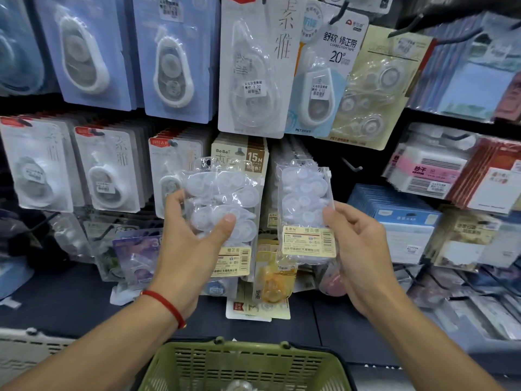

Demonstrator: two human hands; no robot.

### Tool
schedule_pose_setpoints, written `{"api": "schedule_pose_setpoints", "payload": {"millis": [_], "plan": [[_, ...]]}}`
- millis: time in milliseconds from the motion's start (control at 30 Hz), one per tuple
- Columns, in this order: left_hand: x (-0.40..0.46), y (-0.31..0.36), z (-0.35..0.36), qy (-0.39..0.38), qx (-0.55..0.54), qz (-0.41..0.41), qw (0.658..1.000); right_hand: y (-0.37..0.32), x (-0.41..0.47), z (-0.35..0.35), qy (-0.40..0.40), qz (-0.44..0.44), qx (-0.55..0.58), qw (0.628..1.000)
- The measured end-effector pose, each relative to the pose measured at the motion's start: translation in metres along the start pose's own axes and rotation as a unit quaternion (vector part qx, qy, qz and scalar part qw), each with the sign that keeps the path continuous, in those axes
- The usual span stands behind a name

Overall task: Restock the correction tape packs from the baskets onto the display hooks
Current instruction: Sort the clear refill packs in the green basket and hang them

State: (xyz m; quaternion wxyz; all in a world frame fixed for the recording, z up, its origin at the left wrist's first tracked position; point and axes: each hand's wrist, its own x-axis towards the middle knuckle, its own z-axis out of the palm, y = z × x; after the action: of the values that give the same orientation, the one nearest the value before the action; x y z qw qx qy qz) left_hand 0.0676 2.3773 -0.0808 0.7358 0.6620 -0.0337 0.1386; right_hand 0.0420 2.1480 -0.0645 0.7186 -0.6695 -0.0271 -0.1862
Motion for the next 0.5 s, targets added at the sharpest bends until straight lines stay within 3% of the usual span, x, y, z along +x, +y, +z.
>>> {"api": "schedule_pose_setpoints", "payload": {"millis": [100,167,233,267,400,500], "plan": [[0.000,0.001,0.000,0.010,0.011,0.007,1.000,0.001,0.002,-0.003,0.003,0.012,0.001,1.000],[-0.001,0.001,0.001,0.011,0.014,0.014,1.000,0.005,0.006,-0.007,0.040,0.015,-0.138,0.990],[-0.001,0.000,0.001,0.006,0.018,0.018,1.000,0.009,0.006,-0.009,0.054,0.002,-0.305,0.951],[-0.002,-0.002,0.002,-0.002,0.017,0.019,1.000,0.011,0.004,-0.007,0.045,-0.009,-0.336,0.941],[-0.009,-0.009,0.009,-0.072,-0.015,0.000,0.997,0.016,-0.011,0.011,-0.098,-0.014,-0.279,0.955],[-0.016,-0.011,0.018,-0.110,-0.046,-0.027,0.992,0.022,-0.017,0.023,-0.108,-0.015,-0.199,0.974]]}}
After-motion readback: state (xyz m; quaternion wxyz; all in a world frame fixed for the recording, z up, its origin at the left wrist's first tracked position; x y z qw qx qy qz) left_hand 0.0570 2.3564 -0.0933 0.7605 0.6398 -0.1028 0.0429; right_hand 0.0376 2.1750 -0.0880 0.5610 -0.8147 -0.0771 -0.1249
